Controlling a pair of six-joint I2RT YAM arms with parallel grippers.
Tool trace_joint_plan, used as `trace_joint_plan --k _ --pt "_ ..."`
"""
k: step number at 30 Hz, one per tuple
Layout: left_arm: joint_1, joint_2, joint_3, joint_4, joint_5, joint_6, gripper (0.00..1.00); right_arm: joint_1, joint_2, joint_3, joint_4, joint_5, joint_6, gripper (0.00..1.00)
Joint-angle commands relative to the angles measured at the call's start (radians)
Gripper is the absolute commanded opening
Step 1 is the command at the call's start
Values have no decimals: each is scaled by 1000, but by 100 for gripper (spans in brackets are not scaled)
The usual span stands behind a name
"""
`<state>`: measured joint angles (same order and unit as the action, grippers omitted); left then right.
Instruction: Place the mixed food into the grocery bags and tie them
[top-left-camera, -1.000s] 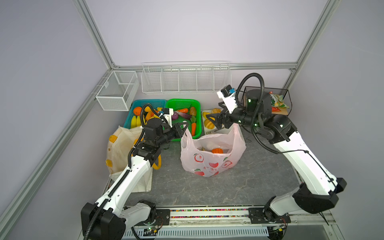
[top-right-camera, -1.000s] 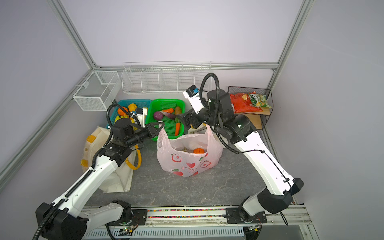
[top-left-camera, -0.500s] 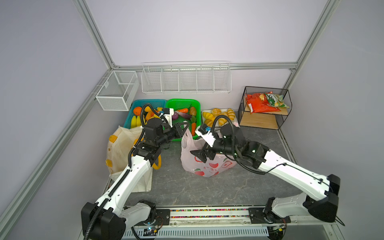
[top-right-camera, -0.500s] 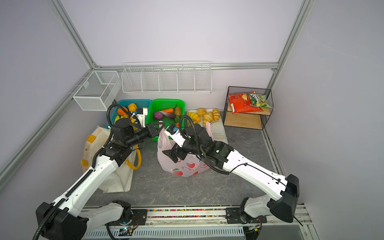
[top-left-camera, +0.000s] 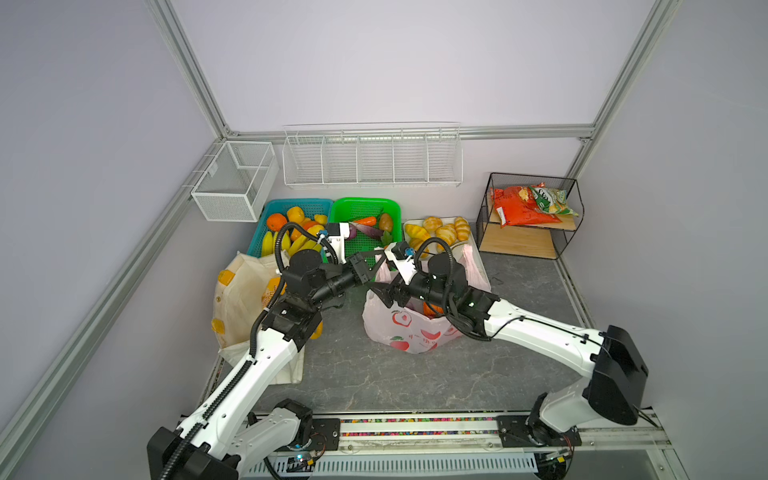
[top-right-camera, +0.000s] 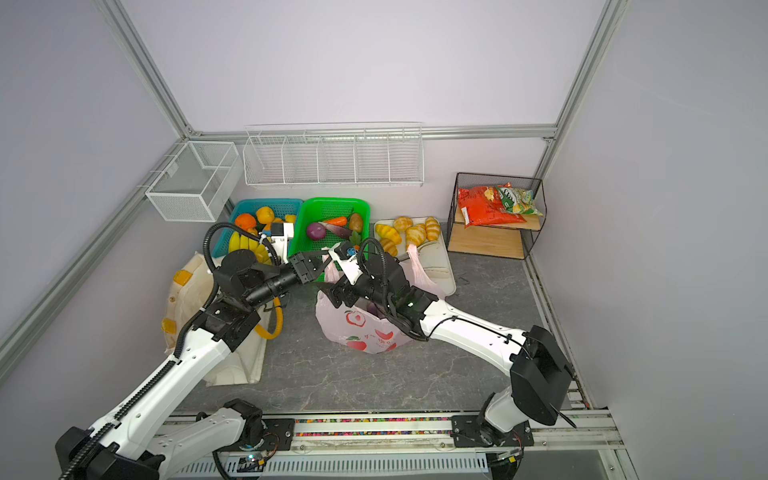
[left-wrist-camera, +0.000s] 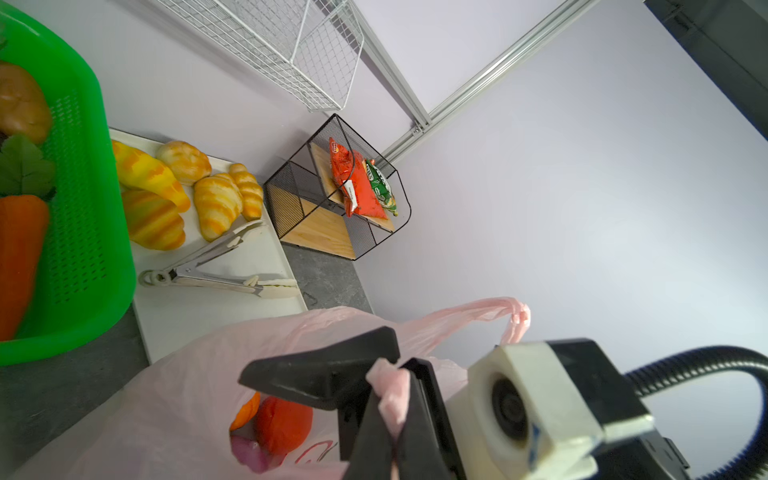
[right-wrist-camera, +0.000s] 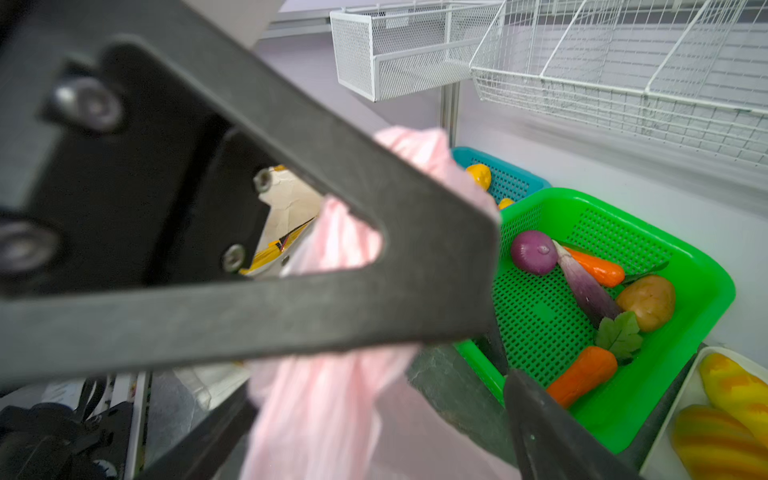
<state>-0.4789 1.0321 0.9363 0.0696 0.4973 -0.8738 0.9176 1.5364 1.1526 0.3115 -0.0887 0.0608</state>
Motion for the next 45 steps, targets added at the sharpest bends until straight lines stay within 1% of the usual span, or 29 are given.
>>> trace_joint_plan --k 1,2,4,6,9,11,13,15,16,17,21,24,27,30,32,36,40,43,45 --pt "-4 -14 -19 58 -12 -78 0 -5 27 -45 177 -23 25 96" --pt "-4 -15 -22 60 -13 -84 0 -6 35 -64 214 -18 26 100" --pt "-5 -15 -25 69 -10 -95 0 -12 52 -96 264 -17 32 87" --pt "-4 -14 -26 81 -6 -108 0 -16 73 -127 311 -11 21 67" --pt "-4 -14 -14 76 -5 -105 0 -26 91 -196 380 12 10 45" --pt "-3 -12 -6 72 0 -100 0 -38 100 -236 406 4 6 31" --pt "2 -7 3 64 1 -86 0 -48 103 -262 406 -14 4 20" --pt "14 3 13 59 16 -62 0 -58 87 -298 406 -41 -1 13" --pt "19 5 19 58 24 -41 0 -61 76 -309 403 -56 -5 12" --pt "25 9 25 51 34 -3 4 -66 64 -317 394 -74 -8 12" --pt "31 9 67 -52 42 194 27 -84 28 -314 335 -158 -8 12" --pt "29 11 90 -128 60 312 39 -87 11 -305 297 -190 -8 12" --pt "25 13 109 -196 73 393 49 -89 4 -300 289 -198 -6 12" --pt "12 14 128 -256 42 461 54 -89 1 -298 290 -205 -3 12" --pt "7 17 135 -271 12 475 56 -89 3 -295 290 -212 -3 12" --pt "-20 51 165 -275 16 468 57 -87 7 -288 284 -210 -7 12" --pt "-54 95 203 -288 -19 474 58 -88 6 -289 286 -214 -6 12" --pt "-58 131 225 -304 -49 472 53 -88 1 -292 284 -216 -7 12" --pt "-59 148 229 -295 -55 466 44 -87 -3 -292 281 -219 -10 12"
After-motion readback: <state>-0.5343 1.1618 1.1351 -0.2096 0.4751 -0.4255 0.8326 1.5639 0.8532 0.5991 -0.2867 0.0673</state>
